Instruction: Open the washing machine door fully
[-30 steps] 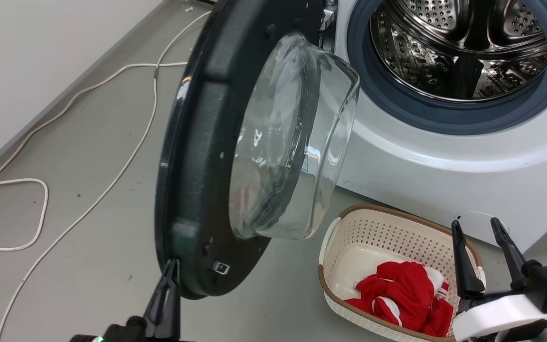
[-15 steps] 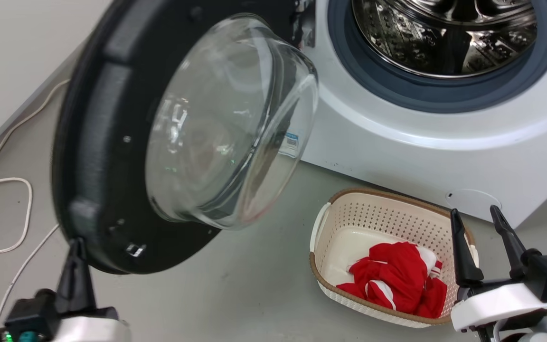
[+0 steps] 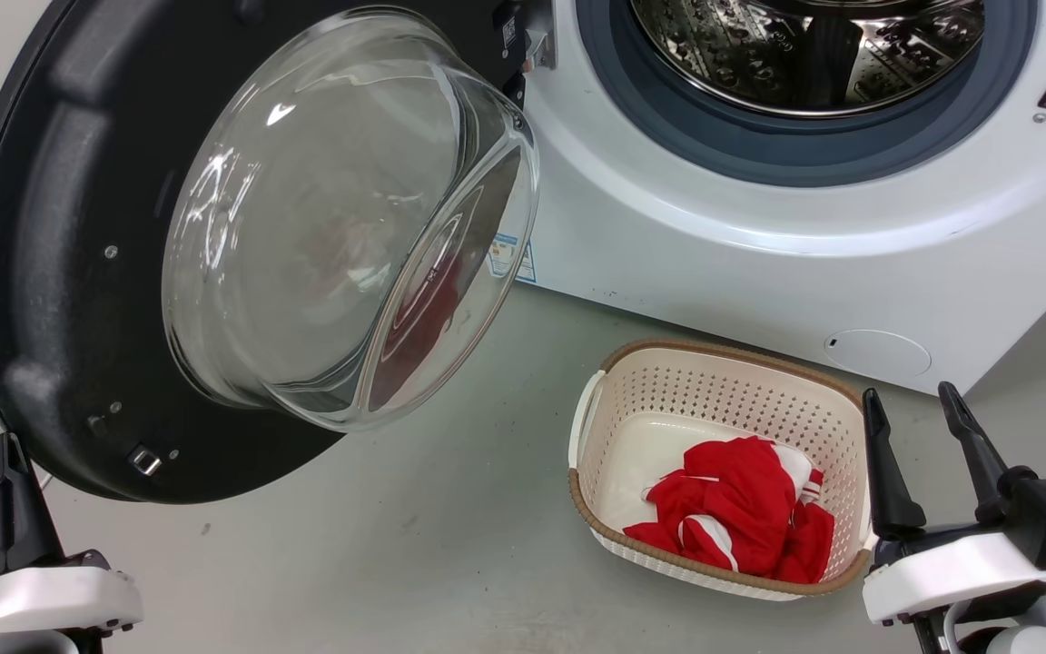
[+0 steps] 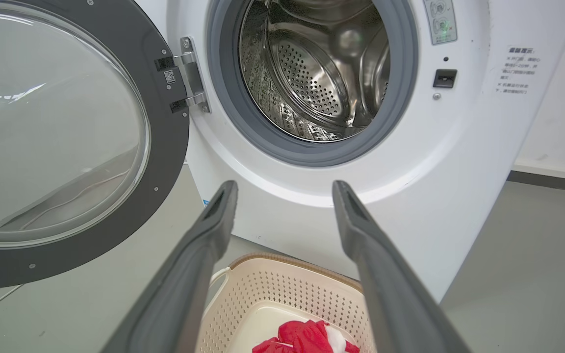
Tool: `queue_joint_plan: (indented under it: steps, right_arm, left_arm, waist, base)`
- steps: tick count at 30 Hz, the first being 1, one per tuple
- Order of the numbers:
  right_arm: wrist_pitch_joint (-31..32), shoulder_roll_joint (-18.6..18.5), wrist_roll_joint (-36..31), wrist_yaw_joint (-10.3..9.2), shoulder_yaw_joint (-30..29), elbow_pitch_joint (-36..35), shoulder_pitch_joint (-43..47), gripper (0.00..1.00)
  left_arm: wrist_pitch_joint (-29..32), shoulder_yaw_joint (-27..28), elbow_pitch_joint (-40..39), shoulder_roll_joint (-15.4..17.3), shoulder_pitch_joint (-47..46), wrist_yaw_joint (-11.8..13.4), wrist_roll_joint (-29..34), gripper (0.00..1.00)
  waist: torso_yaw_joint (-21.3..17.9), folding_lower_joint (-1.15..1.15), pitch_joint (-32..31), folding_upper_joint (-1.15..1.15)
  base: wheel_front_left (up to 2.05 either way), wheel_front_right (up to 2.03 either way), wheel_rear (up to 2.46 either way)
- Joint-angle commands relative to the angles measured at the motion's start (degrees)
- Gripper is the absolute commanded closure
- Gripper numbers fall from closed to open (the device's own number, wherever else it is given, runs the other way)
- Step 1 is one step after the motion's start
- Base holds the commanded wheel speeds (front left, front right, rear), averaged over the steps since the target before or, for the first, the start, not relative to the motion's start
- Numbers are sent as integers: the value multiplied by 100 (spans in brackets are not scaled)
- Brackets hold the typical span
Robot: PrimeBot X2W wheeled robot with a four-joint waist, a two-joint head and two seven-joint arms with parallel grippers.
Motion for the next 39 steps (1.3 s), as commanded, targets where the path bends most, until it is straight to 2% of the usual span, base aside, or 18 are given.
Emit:
queue_joint_plan:
  steps: [1,8,15,22,23,24,25,26,33,39]
  right_arm:
    - [-47,11,-26,-4,-4,26,-85,0]
    - [-108,10,60,-4,16,126,-59,0]
    - [-225,10,206,-4,39,275,50,0]
    - [-294,10,246,-4,24,382,123,0]
    - [-300,11,241,-4,32,389,124,0]
    - [-296,10,235,-4,37,395,118,0]
    - [-296,11,233,-4,46,403,107,0]
    - [-300,11,220,-4,62,403,93,0]
    - [-303,11,137,-4,73,365,14,0]
    - [-270,11,-10,-4,28,286,22,0]
  left_arm:
    - [14,96,68,-5,-147,-73,59,100]
    - [14,175,84,-161,5,-193,245,100]
    - [13,123,-498,-583,553,-209,464,100]
    - [13,-409,-970,-891,952,-399,662,100]
    - [13,-524,-988,-914,962,-445,671,93]
    - [13,-618,-981,-940,960,-475,691,69]
    - [13,-714,-968,-957,922,-516,699,31]
    - [13,-798,-950,-974,868,-551,703,0]
    - [13,-1155,-746,-1011,512,-708,763,0]
    - [13,-1208,-557,-1018,298,-759,851,0]
  waist:
    - [-20,0,-30,0]
    - [-82,0,-167,0]
    - [-216,0,-429,0]
    - [-378,0,-618,0]
    - [-413,0,-637,0]
    - [-458,0,-654,0]
    - [-509,0,-673,0]
    - [-562,0,-683,0]
    - [-1020,0,-727,0]
    - [-1469,0,-715,0]
  base:
    - [0,0,0]
    - [0,0,0]
    - [0,0,0]
    - [0,0,0]
    - [0,0,0]
    - [0,0,0]
    - [0,0,0]
    - [0,0,0]
    - [0,0,0]
    - [0,0,0]
